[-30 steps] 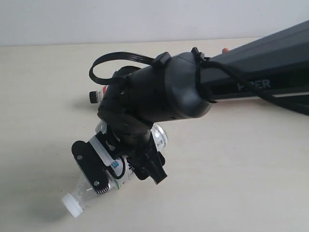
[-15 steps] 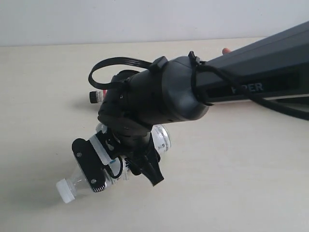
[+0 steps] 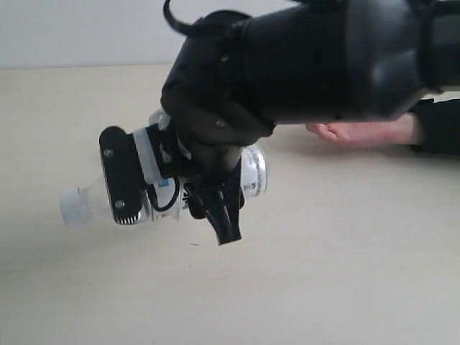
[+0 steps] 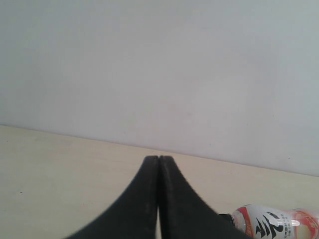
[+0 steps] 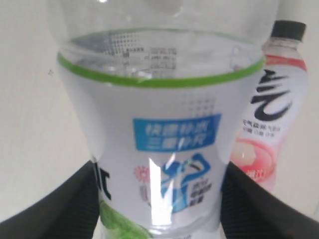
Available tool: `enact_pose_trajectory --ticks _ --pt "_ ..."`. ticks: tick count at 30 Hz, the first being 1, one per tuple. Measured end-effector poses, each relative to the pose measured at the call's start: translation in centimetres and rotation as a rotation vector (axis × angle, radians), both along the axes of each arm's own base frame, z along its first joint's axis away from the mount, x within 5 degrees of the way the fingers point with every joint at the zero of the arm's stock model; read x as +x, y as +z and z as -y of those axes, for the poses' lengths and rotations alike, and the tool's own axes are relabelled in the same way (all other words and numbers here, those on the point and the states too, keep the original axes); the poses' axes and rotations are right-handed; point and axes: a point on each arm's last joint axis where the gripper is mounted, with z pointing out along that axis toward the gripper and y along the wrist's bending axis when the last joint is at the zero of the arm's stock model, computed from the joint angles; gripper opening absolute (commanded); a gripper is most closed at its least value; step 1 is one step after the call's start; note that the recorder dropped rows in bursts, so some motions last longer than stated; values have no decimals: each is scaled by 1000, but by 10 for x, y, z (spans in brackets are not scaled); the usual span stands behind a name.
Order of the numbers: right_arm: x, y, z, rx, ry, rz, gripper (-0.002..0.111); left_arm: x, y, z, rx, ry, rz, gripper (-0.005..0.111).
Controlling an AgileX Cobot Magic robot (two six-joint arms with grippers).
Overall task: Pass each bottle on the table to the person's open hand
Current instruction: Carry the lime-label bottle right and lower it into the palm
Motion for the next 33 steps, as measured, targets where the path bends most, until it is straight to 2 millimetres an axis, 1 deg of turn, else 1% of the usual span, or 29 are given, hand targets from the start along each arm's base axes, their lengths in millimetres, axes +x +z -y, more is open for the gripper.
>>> enact_pose_trajectory --ticks 2,3,4,5,6,7,8,9,10,12,14,16,18,24,26,29,33 --pt "-3 16 7 25 -57 4 0 0 0 0 0 0 0 1" --pt "-7 28 14 45 -105 7 0 0 0 0 0 0 0 1" --pt "-8 35 17 58 -129 9 0 0 0 0 0 0 0 1" --pt "-11 47 24 83 -173 14 0 0 0 0 0 0 0 1" --pt "-11 53 29 99 -207 14 0 0 0 0 0 0 0 1" --pt "-8 62 40 124 -284 8 0 0 0 0 0 0 0 1" --pt "-5 66 47 137 -333 1 0 0 0 0 0 0 0 1" --pt "3 71 62 161 -445 -17 0 0 0 0 0 0 0 1" --pt "7 74 71 172 -510 -24 0 0 0 0 0 0 0 1" --pt "25 81 101 224 -740 -33 0 0 0 0 0 0 0 1" --pt "38 86 124 277 -908 -26 0 0 0 0 0 0 0 1" --pt "49 89 146 316 -1042 -19 0 0 0 0 0 0 0 1" --pt "59 89 165 343 -1140 -33 0 0 0 0 0 0 0 1" --pt "73 86 201 434 -1336 -121 0 0 0 0 0 0 0 1" --pt "75 86 209 467 -1379 -162 0 0 0 0 0 0 0 1" --pt "77 85 214 505 -1405 -213 0 0 0 0 0 0 0 1" --pt "79 82 213 518 -1416 -242 0 0 0 0 0 0 0 1"
